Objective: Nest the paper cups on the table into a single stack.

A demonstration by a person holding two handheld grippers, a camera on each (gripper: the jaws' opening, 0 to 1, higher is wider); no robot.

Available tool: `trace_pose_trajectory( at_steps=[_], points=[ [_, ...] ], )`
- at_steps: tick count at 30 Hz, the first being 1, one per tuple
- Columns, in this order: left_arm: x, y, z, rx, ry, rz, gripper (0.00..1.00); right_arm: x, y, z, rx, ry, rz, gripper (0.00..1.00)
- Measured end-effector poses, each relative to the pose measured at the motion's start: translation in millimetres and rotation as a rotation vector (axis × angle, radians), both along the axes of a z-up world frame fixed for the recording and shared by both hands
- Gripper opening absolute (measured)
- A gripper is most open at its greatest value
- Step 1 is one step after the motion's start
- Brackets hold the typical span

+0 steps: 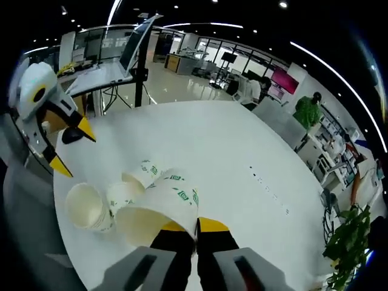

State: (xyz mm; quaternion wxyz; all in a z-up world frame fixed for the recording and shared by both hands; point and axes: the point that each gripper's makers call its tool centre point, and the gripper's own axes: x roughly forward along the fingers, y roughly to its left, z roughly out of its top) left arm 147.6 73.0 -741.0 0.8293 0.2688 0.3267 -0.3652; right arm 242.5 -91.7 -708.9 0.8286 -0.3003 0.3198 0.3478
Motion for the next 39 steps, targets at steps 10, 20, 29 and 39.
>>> trace_pose_trajectory(
  at_steps=[10, 20, 29, 39],
  points=[
    [-1.4, -3, 3.4, -0.038, 0.010, 0.026, 0.44, -26, 18, 8.2, -0.108, -0.005, 0.160, 0.00],
    [-4.8, 0, 4.0, -0.053, 0.012, 0.041, 0.45, -52, 28, 2.5, -0.177, 0.067, 0.309, 0.00],
    [-7.6, 2, 6.7, -0.056, 0.010, 0.050, 0.44, -73, 41, -5.2, -0.239, 0.118, 0.442, 0.00],
    [-10.5, 5, 7.6, -0.050, 0.013, 0.063, 0.44, -80, 53, -3.3, -0.264, 0.144, 0.519, 0.00]
  ],
)
